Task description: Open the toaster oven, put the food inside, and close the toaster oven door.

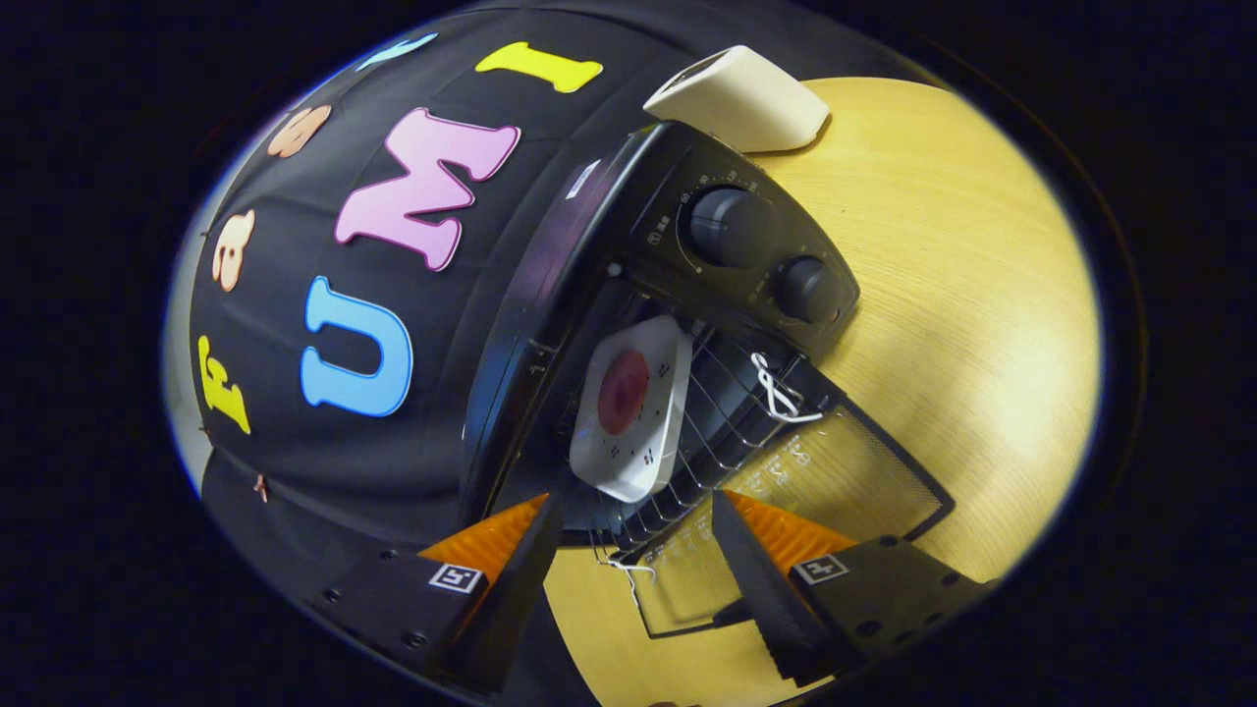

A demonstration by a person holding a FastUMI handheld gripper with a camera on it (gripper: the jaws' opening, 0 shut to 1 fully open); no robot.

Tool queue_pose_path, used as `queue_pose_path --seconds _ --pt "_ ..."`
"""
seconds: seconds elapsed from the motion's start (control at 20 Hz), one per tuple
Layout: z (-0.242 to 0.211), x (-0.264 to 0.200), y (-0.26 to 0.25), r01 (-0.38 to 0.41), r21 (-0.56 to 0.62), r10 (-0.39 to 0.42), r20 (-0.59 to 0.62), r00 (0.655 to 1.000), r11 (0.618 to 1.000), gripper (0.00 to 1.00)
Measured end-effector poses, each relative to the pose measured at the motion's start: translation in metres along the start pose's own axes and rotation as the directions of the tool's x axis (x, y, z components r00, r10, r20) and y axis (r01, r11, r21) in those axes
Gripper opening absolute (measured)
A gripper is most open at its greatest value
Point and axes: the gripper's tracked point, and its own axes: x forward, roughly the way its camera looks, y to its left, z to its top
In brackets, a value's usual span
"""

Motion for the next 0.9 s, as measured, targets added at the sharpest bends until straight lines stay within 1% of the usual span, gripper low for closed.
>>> queue_pose_path --seconds 0.1,0.25,0.35,0.4,0.5,0.55,0.65,0.7,0.85,0.9 --pt "-0.011 -0.015 0.002 0.002 -0.083 -0.005 -0.031 0.999 0.997 0.98" --pt "-0.026 -0.033 0.001 -0.014 -0.19 -0.002 -0.084 0.996 0.982 0.98" --pt "-0.03 -0.044 -0.009 0.009 -0.272 -0.032 -0.083 0.996 0.962 0.98" --pt "-0.036 -0.049 -0.016 0.019 -0.325 -0.05 -0.088 0.995 0.946 0.98" --pt "-0.051 -0.056 -0.028 0.025 -0.44 -0.083 -0.113 0.99 0.898 0.98" --pt "-0.057 -0.059 -0.036 0.028 -0.498 -0.103 -0.122 0.987 0.867 0.99" --pt "-0.064 -0.063 -0.057 0.073 -0.601 -0.172 -0.108 0.979 0.796 0.99" --pt "-0.068 -0.063 -0.063 0.089 -0.626 -0.192 -0.099 0.976 0.774 0.99" --pt "-0.086 -0.06 -0.079 0.124 -0.667 -0.254 -0.101 0.962 0.735 0.99" --pt "-0.092 -0.059 -0.085 0.141 -0.689 -0.282 -0.096 0.955 0.711 0.99"
